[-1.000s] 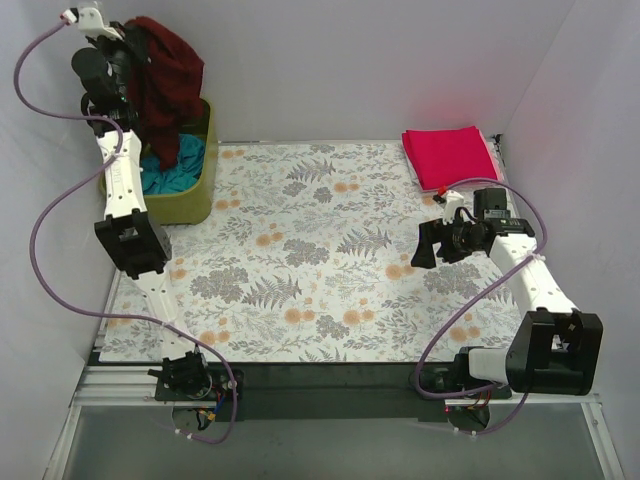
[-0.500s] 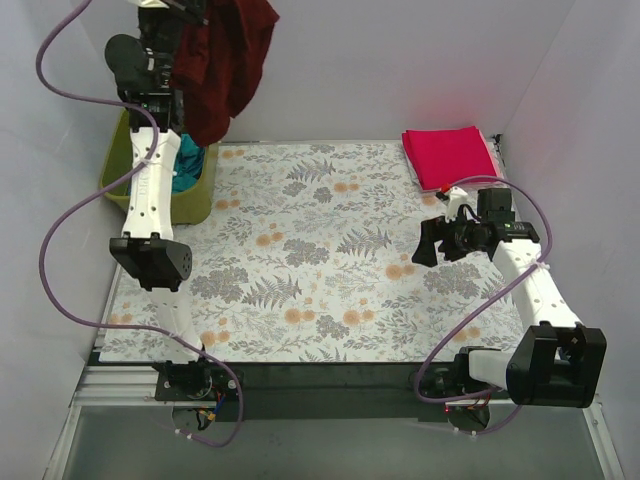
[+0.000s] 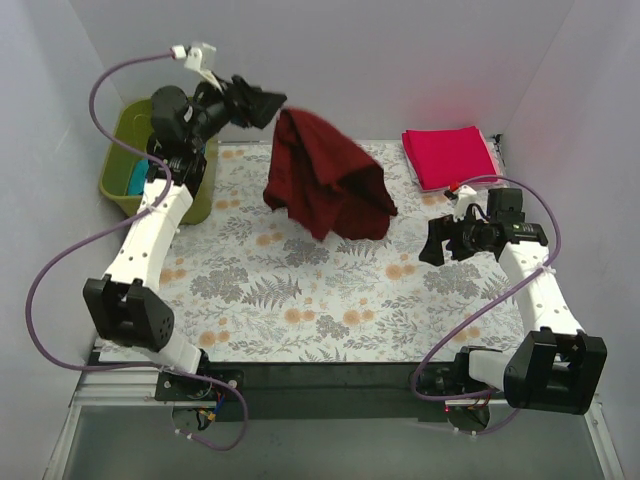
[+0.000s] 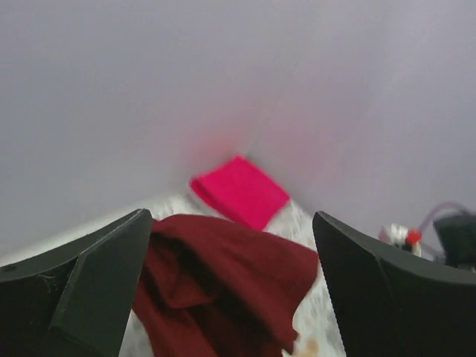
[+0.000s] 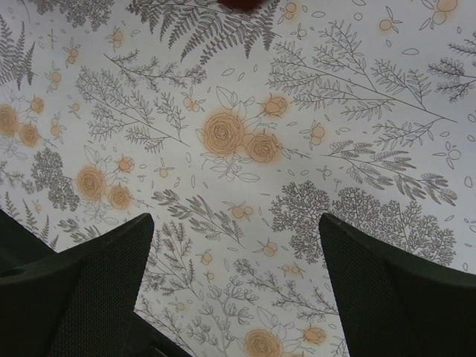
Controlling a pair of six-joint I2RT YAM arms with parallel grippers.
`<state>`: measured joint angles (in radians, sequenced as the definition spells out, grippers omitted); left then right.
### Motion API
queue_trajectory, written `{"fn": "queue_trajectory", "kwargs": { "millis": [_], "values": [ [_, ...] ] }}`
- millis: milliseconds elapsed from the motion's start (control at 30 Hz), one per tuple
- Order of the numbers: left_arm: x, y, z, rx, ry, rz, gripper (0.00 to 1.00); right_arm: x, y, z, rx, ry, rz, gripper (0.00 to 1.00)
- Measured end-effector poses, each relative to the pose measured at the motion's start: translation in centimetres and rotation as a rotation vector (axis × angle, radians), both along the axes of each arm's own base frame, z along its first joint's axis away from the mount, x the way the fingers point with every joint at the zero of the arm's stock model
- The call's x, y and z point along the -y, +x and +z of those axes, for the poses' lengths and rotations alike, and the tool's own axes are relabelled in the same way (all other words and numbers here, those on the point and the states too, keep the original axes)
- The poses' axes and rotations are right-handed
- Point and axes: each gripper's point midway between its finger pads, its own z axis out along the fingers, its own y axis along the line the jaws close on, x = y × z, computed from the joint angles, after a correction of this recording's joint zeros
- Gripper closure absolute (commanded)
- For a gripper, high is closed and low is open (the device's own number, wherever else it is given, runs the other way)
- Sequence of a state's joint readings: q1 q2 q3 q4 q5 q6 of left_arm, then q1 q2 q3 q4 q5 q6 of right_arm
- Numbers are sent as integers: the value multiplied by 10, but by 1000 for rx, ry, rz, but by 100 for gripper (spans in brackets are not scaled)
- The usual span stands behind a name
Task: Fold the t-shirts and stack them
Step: Move the tshirt to the center of the board, then flatten the tshirt out
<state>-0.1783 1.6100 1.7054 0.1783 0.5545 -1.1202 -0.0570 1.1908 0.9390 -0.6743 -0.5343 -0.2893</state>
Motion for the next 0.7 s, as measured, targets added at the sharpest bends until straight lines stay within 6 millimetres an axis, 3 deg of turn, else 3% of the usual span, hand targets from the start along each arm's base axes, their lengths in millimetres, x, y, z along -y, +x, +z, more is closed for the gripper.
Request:
{"fn": "queue_trajectory", "kwargs": {
  "millis": [100, 233, 300, 467, 600, 700],
  "values": [
    [-14, -29, -88, -217, 82, -7, 10, 5, -1, 7, 21, -26, 22, 2],
    [-50, -65, -180, -418, 198, 28, 11, 8, 0, 14, 54, -60, 68, 2],
    [-58, -76, -207, -475, 255, 24, 12, 8, -1, 11, 46, -70, 91, 2],
    [-52, -96, -274, -624, 407, -81, 13, -4, 6, -5, -22, -95, 174, 8],
    [-49, -112, -336, -801, 480, -146, 23, -40, 16, -8, -28, -136, 300, 15],
    [-49, -128, -371, -910, 527, -167, 23, -66, 24, -9, -11, -161, 374, 16]
  ]
}}
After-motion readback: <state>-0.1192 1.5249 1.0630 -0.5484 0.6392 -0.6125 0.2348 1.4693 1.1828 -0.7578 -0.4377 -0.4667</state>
